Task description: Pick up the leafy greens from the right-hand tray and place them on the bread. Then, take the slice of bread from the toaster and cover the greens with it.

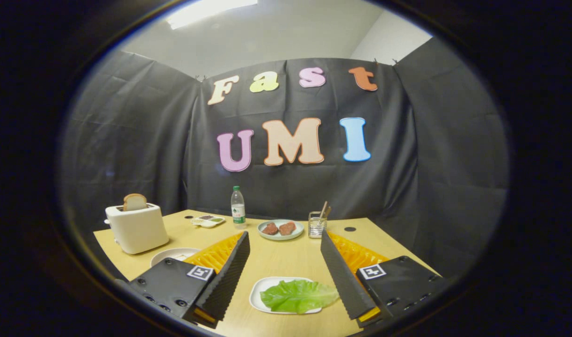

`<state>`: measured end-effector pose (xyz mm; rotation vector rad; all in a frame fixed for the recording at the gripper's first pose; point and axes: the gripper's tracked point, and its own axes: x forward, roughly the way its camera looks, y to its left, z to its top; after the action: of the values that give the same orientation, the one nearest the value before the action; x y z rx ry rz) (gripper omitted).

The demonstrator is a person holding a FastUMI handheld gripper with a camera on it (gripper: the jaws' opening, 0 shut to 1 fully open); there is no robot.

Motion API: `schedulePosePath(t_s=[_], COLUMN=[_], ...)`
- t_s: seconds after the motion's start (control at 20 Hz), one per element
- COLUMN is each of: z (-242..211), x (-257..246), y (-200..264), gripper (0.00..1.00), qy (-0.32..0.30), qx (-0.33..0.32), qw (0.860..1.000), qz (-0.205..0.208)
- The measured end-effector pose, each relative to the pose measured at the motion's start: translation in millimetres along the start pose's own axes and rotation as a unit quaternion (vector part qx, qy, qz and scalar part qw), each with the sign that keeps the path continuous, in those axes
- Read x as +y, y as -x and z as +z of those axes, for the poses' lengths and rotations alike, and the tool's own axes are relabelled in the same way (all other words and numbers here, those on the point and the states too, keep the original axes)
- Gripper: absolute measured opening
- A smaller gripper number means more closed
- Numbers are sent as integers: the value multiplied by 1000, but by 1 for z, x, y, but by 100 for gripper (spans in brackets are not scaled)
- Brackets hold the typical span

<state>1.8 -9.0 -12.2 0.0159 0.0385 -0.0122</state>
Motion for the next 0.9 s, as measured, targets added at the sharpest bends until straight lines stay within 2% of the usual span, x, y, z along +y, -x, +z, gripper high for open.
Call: schedulePosePath(t_s=[0.5, 0.9], z=[-58, -138], x=[-69, -114], y=[-10, -32], gripper=[97, 97], qy=[-14, -55], qx=[91, 198], qw=[994, 973], qz=[-60, -105])
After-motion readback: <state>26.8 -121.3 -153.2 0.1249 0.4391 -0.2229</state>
